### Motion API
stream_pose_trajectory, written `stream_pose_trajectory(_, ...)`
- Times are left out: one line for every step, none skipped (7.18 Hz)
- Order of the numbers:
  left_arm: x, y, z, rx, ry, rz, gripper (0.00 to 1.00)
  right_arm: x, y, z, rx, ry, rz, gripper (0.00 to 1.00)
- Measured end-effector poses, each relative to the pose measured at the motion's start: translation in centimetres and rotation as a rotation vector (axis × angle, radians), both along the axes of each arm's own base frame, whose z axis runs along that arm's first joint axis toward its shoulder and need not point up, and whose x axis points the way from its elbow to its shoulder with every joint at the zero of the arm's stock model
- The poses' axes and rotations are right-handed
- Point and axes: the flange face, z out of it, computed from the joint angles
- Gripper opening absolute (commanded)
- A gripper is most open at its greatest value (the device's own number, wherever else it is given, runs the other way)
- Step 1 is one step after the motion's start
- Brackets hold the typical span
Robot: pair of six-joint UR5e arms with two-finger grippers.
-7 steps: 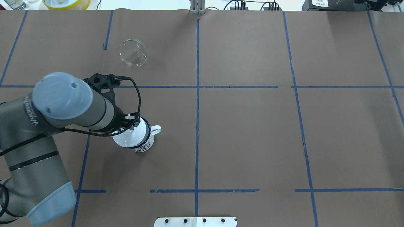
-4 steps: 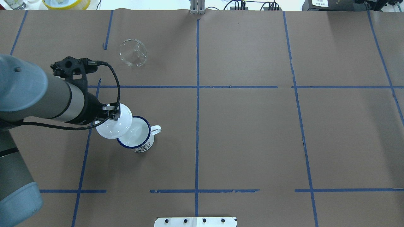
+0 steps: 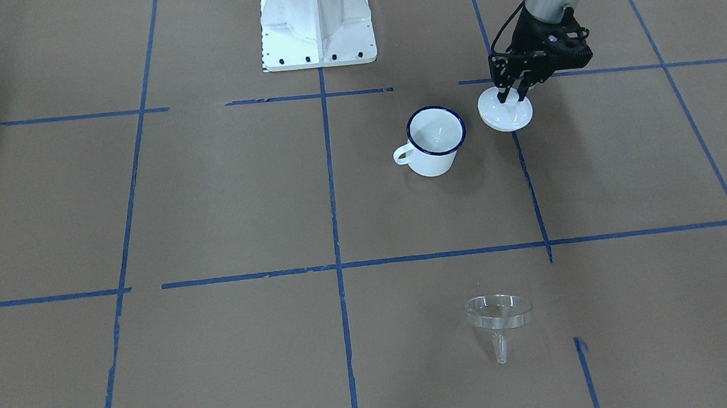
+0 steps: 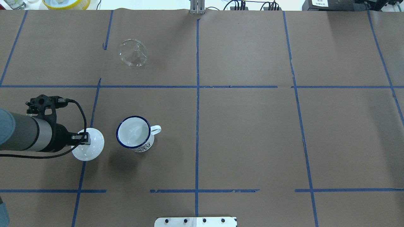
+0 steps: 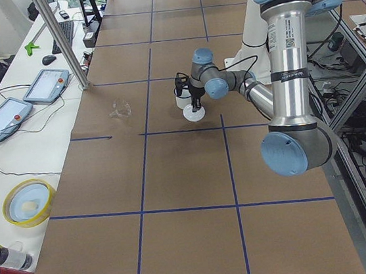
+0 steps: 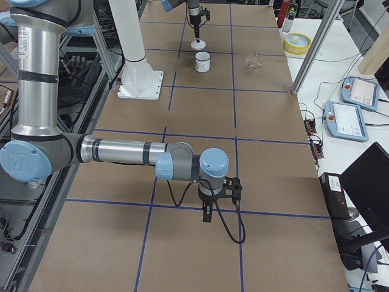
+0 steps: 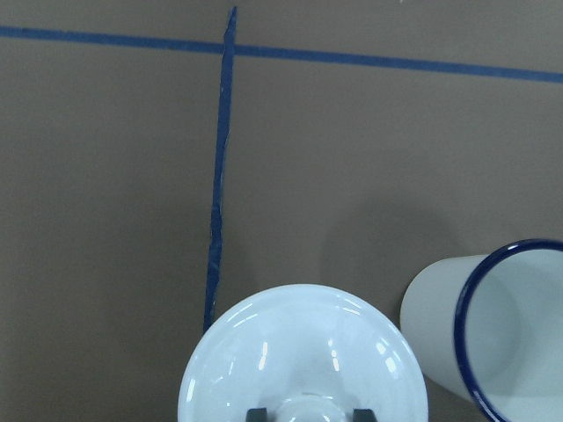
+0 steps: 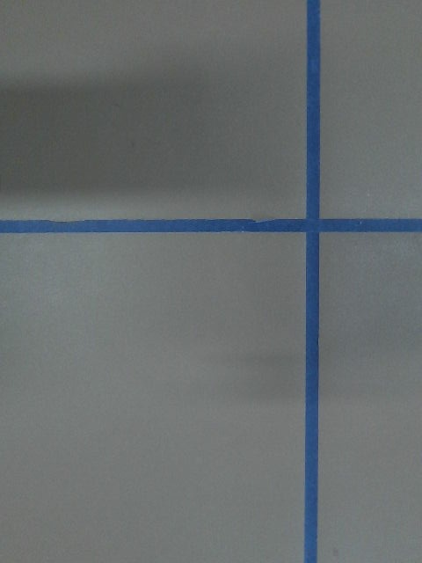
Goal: Place funnel on cup
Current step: 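Set the lid on the table nearer the robot and open the left gripper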
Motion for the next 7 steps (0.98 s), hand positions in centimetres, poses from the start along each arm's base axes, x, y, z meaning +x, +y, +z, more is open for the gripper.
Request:
stream_pose_trajectory(1.9, 0.4, 1.3, -0.02, -0.014, 0.017, 0.0, 0.0, 0.0, 0.0, 0.0, 0.0, 0.0, 1.0)
stream_pose_trajectory(3.2, 0.9, 2.0, -0.032, -0.024, 0.031, 0.0, 0.0, 0.0, 0.0, -0.001, 0.0, 0.0, 1.0)
stream_pose_trajectory(3.9, 1.3, 2.4, -0.038, -0.028, 0.041, 0.18, 0.0, 0.0, 0.0, -0.001, 0.0, 0.0, 1.0)
stream_pose_trajectory(4.3, 1.4, 2.2, -0.038, -0.025, 0.047, 0.74, 0.0, 0.0, 0.0, 0.0, 0.0, 0.0, 1.0)
stream_pose_trajectory(4.6, 1.4, 1.8, -0.035, -0.018, 0.049, 1.0, 0.0, 0.0, 0.0, 0.0, 0.0, 0.0, 1.0)
stream_pose_trajectory(4.8, 1.4, 1.5, -0.037, -0.011, 0.042, 1.0, 0.0, 0.0, 0.0, 0.0, 0.0, 0.0, 1.0)
stream_pose_trajectory(4.8, 1.2, 1.1, -0.04, -0.005, 0.027, 1.0, 0.0, 0.0, 0.0, 0.0, 0.0, 0.0, 1.0)
